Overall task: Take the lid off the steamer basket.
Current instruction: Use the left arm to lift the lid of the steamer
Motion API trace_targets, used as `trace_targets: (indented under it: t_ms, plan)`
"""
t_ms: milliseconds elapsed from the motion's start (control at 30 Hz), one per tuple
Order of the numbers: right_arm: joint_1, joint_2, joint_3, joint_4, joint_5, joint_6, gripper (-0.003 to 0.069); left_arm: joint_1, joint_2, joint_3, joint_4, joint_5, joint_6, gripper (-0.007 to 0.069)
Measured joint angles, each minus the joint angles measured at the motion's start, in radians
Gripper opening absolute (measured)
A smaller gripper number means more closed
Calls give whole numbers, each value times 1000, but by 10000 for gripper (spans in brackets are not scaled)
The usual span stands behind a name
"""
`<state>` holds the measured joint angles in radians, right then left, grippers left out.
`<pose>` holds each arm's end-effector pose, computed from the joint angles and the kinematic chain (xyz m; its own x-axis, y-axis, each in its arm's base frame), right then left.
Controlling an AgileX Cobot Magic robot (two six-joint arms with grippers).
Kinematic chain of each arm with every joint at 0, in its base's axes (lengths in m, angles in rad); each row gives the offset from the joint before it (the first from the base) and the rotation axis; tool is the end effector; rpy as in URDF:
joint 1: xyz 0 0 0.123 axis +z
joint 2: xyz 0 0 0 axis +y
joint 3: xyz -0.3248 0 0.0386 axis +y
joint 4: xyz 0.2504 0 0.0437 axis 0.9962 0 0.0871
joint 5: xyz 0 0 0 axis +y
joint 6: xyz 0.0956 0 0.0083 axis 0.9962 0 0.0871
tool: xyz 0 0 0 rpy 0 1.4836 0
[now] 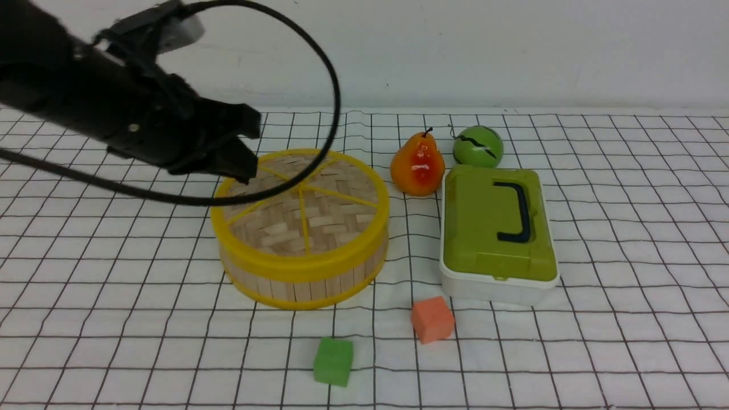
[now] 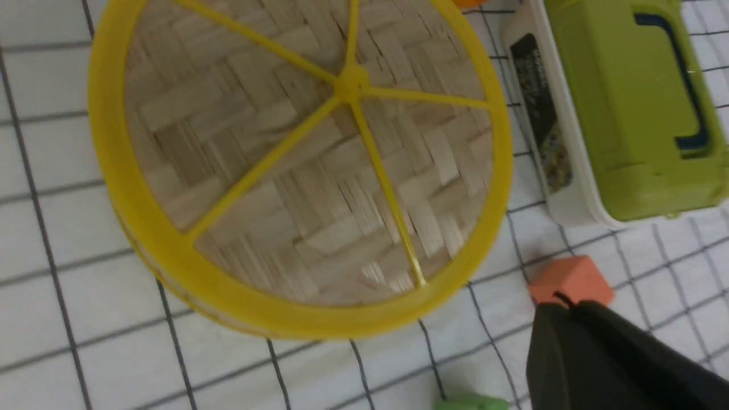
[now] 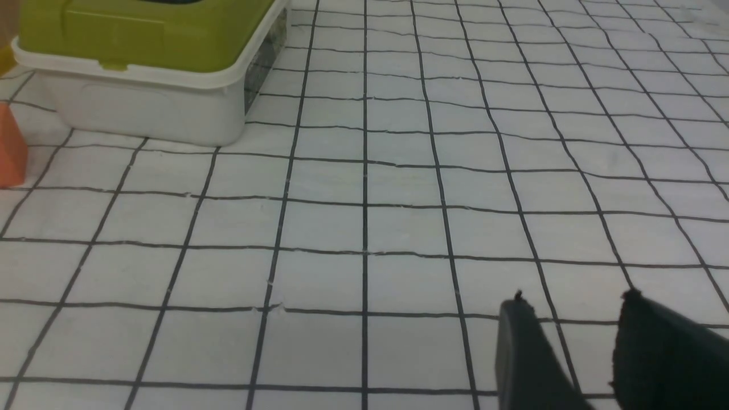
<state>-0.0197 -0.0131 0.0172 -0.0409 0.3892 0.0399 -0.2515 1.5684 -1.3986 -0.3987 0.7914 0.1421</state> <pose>0.0167 -0.0018 0.1711 -0.3009 0.0080 -0.9536 0.0351 0.9994 -0.0027 0.3363 -0.1138 0.3804 -0.7701 0.0537 -0.6357 0.3105 0.9020 -0.2999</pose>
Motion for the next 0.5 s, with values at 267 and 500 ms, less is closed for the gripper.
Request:
trace_targets:
  t_ms: [267, 500]
  plan:
    - [0, 0, 0, 0, 0, 0, 239, -144, 228, -248, 414, 12, -238, 241]
    - [0, 0, 0, 0, 0, 0, 239, -167, 361, -341, 484, -55, -285, 430]
